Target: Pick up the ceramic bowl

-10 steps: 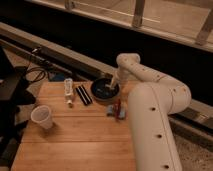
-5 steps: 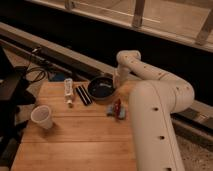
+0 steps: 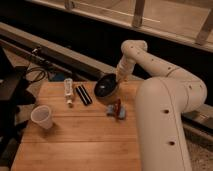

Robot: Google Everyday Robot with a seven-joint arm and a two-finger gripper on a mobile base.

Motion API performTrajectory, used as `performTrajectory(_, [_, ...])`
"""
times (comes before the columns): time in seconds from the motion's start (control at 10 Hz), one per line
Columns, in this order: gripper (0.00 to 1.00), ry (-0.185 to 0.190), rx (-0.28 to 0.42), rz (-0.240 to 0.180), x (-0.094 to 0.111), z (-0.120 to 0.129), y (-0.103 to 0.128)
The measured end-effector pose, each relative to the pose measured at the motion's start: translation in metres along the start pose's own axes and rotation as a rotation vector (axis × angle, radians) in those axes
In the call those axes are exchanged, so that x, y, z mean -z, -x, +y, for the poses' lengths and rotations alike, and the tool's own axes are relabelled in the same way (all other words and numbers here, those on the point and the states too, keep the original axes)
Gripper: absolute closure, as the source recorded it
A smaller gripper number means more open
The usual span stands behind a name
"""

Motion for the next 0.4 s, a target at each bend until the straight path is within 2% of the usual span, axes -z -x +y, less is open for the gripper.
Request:
performTrajectory(0.3, [0.93, 0.005, 0.009, -0.001, 0.023, 0.004, 0.001])
performTrajectory(0.4, [0.93, 0.005, 0.012, 0.001, 0.024, 0.006, 0.000])
